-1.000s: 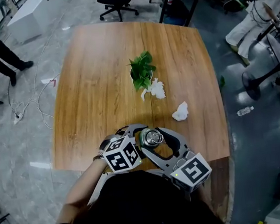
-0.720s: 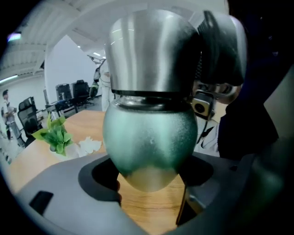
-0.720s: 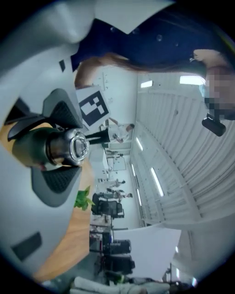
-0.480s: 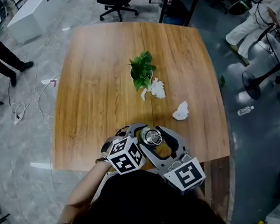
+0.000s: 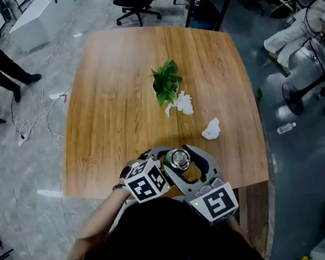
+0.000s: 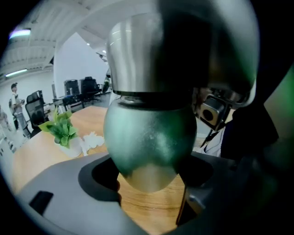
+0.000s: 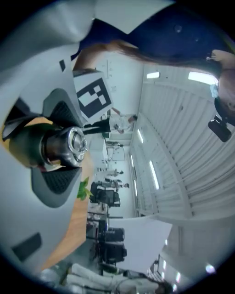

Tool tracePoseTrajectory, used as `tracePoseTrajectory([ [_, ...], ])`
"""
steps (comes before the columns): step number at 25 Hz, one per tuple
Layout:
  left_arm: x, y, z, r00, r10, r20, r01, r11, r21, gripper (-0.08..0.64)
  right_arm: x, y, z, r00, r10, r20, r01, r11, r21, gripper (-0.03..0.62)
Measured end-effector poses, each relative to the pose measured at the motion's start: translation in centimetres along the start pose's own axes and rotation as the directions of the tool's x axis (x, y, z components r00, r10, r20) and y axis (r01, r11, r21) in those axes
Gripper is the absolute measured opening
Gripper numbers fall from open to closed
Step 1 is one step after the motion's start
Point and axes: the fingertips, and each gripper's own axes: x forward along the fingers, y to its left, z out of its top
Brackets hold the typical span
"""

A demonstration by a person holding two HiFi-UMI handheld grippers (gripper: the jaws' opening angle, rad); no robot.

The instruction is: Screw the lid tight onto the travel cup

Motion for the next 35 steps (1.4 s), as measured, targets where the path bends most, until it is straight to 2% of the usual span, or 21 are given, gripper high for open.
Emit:
tracePoseTrajectory([
  [1,0.0,0.3,0.1,1.000,0.029,-0.005,-0.029,0.999,-0.014,0.388,0.0,-0.2,0.1,1.000,-0.027,0.009,0.027,0.999,0.018,0.268],
  [3,0.0,0.3,-0.1,0.999,0.046,-0.018,-0.046,0.999,-0.003,0.388,0.0,0.1,0.1,1.000,0.011,0.004,-0.011,0.999,0.050,0.268],
  [5,-0.2,-0.3,-0.2,1.000,-0.008,-0.019,0.009,0.999,0.051,0.389,-0.4,1.0,0.0,0.990,0.136,-0.023,-0.134,0.989,0.056,0.268],
  [7,-0.5,-1.1,-0.4,0.995,-0.092,-0.024,0.095,0.989,0.117,0.390,-0.9,1.6,-0.2,0.965,0.254,-0.061,-0.253,0.967,0.023,0.268],
  [9,-0.6,-1.4,-0.5,0.991,-0.129,-0.037,0.133,0.980,0.146,0.390,-1.0,1.7,-0.3,0.953,0.293,-0.081,-0.295,0.955,-0.020,0.268],
  [11,-0.4,-0.6,-0.4,0.996,-0.085,-0.039,0.089,0.989,0.115,0.390,-0.7,1.0,-0.3,0.972,0.226,-0.068,-0.229,0.973,-0.036,0.268],
  [13,-0.4,0.5,-0.1,0.999,0.009,-0.033,-0.007,0.999,0.047,0.390,-0.4,0.0,0.1,0.996,0.083,-0.028,-0.084,0.996,-0.018,0.268],
  [15,-0.4,1.1,0.4,0.995,0.094,-0.034,-0.094,0.995,-0.021,0.388,-0.3,-0.9,0.5,0.999,-0.048,0.009,0.048,0.998,0.033,0.268],
  [16,-0.4,1.2,0.6,0.993,0.114,-0.032,-0.115,0.992,-0.043,0.389,-0.3,-1.0,0.7,0.997,-0.075,0.020,0.073,0.995,0.063,0.268],
  [17,-0.4,1.0,0.7,0.993,0.115,-0.025,-0.117,0.992,-0.056,0.390,-0.3,-0.8,0.9,0.997,-0.067,0.022,0.065,0.994,0.085,0.268],
  [19,-0.5,0.6,0.9,0.997,0.082,-0.007,-0.082,0.996,-0.041,0.388,-0.5,0.0,1.0,1.000,0.023,0.003,-0.024,0.994,0.103,0.268],
  [21,-0.9,-0.1,0.9,1.000,0.019,0.005,-0.019,0.999,0.026,0.388,-1.0,0.9,1.2,0.989,0.146,-0.027,-0.143,0.985,0.093,0.268],
  [23,-1.3,-1.0,0.9,0.998,-0.066,0.011,0.064,0.993,0.103,0.390,-1.5,1.7,1.4,0.968,0.246,-0.052,-0.243,0.968,0.057,0.269],
  [25,-1.4,-1.4,1.0,0.993,-0.114,0.014,0.111,0.985,0.131,0.388,-1.6,1.9,1.5,0.958,0.281,-0.058,-0.280,0.960,0.015,0.268],
  [27,-1.3,-0.6,1.1,0.997,-0.074,0.016,0.072,0.992,0.100,0.390,-1.1,1.3,1.6,0.977,0.210,-0.038,-0.210,0.978,-0.008,0.268],
  [29,-1.2,0.8,1.3,0.999,0.035,0.010,-0.035,0.999,0.036,0.390,-0.7,0.2,1.7,0.998,0.063,-0.006,-0.063,0.998,0.014,0.268],
  [31,-1.4,2.1,1.5,0.988,0.157,-0.007,-0.157,0.987,-0.025,0.388,-0.5,-0.6,2.1,0.998,-0.057,0.017,0.056,0.997,0.061,0.268],
  [33,-1.8,2.5,1.7,0.977,0.213,-0.014,-0.213,0.975,-0.058,0.389,-0.4,-0.5,2.4,0.998,-0.062,0.024,0.059,0.993,0.102,0.268],
  [35,-2.0,2.0,1.7,0.984,0.179,-0.001,-0.179,0.983,-0.048,0.389,-0.6,0.2,2.8,1.000,0.023,0.015,-0.025,0.992,0.121,0.270],
])
